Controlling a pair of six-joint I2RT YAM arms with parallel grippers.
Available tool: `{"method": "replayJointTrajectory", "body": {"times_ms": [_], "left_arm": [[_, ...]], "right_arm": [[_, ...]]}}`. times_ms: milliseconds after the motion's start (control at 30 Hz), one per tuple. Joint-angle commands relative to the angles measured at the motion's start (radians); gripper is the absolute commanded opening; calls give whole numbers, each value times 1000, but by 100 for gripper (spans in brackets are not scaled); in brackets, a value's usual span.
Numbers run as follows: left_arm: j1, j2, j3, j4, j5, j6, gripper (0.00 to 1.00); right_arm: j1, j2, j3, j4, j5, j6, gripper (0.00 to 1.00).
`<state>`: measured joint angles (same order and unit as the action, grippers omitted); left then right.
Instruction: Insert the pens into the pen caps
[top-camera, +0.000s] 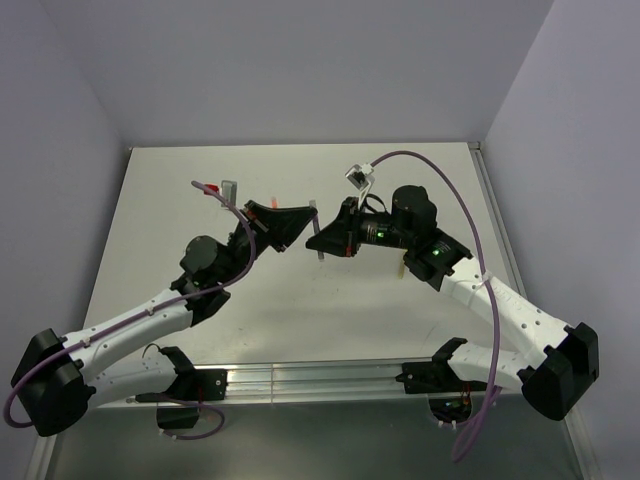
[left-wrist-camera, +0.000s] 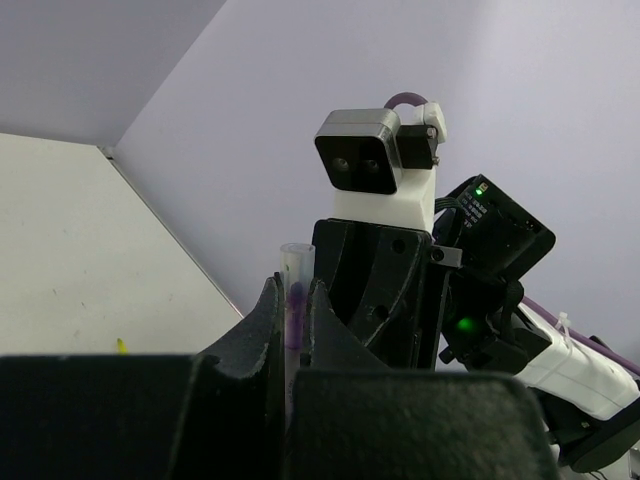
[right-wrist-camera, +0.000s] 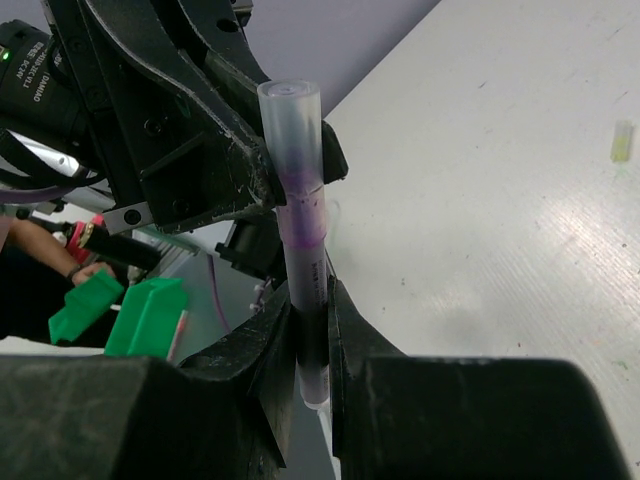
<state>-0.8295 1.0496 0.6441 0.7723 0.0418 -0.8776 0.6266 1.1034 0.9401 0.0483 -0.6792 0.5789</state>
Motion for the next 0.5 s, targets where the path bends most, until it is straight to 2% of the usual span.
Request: {"method": "replayJointTrajectory", "body": {"times_ms": [0,467], "left_arm": [[-120,-25,-30,-71,306,-20,0],[-163,-13,-44,-77,290,0,0]], "right_arm": [[-70,24,46,147,218,24,0],[-100,26,55,150,204,39,0]]}}
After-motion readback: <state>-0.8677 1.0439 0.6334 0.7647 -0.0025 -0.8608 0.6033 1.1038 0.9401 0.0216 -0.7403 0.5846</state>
